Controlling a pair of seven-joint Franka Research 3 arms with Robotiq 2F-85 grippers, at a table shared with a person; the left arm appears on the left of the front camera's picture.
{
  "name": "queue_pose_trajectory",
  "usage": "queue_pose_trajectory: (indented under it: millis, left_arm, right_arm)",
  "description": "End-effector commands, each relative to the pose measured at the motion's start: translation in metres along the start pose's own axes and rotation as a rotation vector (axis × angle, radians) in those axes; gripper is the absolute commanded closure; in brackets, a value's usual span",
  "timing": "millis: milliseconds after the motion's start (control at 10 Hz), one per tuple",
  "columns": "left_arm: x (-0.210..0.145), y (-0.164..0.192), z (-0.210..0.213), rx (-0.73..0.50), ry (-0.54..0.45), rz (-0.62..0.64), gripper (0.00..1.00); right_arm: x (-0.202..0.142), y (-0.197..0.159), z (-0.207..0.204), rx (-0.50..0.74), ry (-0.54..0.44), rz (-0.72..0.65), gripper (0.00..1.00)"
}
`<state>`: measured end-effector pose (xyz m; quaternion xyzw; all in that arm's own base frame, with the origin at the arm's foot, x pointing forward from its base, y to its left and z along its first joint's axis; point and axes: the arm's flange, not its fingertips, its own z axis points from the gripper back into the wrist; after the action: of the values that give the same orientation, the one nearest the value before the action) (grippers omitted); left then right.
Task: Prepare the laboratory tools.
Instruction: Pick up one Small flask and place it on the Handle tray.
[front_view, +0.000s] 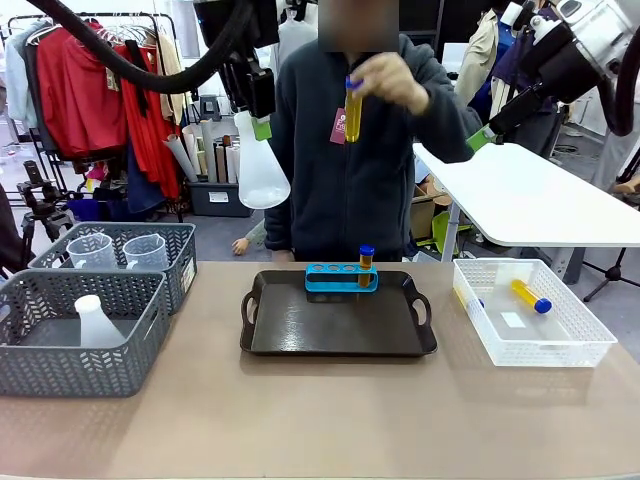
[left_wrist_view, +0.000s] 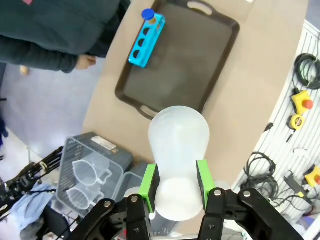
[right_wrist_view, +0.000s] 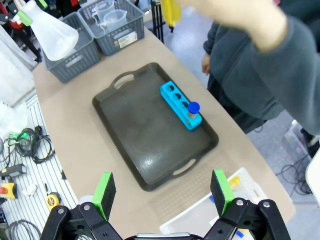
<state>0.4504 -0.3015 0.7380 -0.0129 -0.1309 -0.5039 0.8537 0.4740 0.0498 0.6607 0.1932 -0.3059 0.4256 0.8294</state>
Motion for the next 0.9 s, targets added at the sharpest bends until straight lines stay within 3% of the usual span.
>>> queue_pose_trajectory:
  millis: [0, 800]
  left_arm:
    - [-0.008, 0.011, 0.011, 0.000, -0.012, 0.013, 1.00]
    - [-0.016, 0.024, 0.010, 0.022, -0.006, 0.053, 1.00]
  right_arm:
    - [0.001, 0.001, 0.002, 0.001, -0.003, 0.005, 0.00]
    - [0.001, 0.001, 0.002, 0.001, -0.003, 0.005, 0.00]
